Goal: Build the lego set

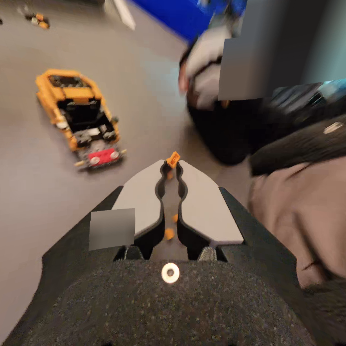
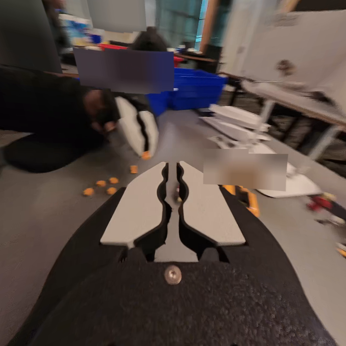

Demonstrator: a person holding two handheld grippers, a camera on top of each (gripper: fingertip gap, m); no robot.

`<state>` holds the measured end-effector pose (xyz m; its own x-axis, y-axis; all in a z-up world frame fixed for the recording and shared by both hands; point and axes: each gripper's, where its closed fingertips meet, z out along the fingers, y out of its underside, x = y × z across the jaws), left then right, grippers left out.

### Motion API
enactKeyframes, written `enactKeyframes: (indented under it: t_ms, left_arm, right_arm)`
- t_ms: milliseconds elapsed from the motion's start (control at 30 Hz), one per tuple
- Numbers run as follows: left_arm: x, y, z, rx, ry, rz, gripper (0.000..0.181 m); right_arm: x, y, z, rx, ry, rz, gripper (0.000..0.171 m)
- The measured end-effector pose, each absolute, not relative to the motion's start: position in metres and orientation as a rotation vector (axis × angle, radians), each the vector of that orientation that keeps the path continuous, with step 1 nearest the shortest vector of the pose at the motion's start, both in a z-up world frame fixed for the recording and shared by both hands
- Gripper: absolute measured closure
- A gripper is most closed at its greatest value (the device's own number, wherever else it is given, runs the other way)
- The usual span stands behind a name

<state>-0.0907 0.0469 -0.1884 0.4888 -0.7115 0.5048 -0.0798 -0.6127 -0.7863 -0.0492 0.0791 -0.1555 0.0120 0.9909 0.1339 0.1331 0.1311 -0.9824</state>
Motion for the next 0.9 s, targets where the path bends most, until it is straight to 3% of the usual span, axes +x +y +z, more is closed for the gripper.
enactKeyframes:
  t_ms: [167, 400, 733, 900]
  left_arm:
    - [-0.071, 0.041, -0.131, -1.653, 0.398, -1.657, 0.173]
    - [-0.052, 0.030, -0.121, -1.532, 0.397, -1.878, 0.173]
    - [-0.049, 0.025, -0.128, -1.573, 0.459, -1.846, 0.173]
    - [-0.075, 0.041, -0.151, -1.731, 0.535, -1.419, 0.173]
  right_arm:
    - [-0.066, 0.041, -0.149, -1.176, -1.352, 1.237, 0.158]
    - [-0.060, 0.029, -0.124, -1.063, -1.304, 1.315, 0.154]
    - [-0.056, 0.028, -0.130, -1.075, -1.474, 1.140, 0.164]
    - [-0.024, 0.074, -0.200, -1.405, -2.084, 0.563, 0.164]
